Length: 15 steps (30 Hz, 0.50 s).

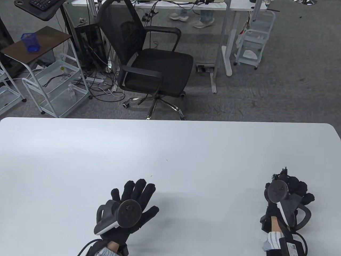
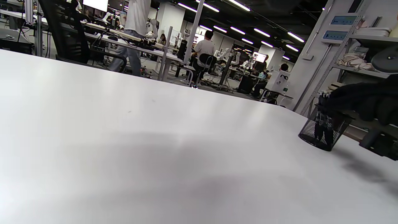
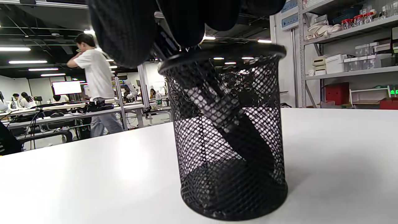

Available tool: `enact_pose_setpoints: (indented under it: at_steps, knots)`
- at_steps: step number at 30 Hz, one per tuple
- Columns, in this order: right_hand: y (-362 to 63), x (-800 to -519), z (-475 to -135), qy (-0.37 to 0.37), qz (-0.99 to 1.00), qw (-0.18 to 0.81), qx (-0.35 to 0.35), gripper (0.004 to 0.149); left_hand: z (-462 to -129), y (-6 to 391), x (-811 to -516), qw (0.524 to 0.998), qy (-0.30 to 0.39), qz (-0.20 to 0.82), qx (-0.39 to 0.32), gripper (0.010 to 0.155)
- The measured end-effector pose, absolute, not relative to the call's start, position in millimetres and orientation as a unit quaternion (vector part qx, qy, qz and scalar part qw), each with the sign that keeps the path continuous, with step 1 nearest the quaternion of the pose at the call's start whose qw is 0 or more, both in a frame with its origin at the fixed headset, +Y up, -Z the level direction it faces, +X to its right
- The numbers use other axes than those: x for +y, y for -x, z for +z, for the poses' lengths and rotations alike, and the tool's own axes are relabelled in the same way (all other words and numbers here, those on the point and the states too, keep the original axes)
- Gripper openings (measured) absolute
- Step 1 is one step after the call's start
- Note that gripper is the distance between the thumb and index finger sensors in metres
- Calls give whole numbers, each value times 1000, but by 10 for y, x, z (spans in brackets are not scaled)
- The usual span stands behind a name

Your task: Press to open click pens

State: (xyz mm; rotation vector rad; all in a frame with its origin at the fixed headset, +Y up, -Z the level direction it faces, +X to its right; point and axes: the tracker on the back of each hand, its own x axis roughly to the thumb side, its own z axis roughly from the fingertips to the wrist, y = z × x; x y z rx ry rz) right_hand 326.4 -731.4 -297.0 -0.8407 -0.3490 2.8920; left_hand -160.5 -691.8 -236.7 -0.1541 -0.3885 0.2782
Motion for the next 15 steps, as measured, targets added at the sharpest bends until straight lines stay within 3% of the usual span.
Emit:
enact_pose_setpoints:
  at_steps: [15]
  knots:
    - [-3249, -7328, -3005, 277, 950, 52, -131, 57, -2387, 1609, -6925, 968, 84, 138, -189, 70]
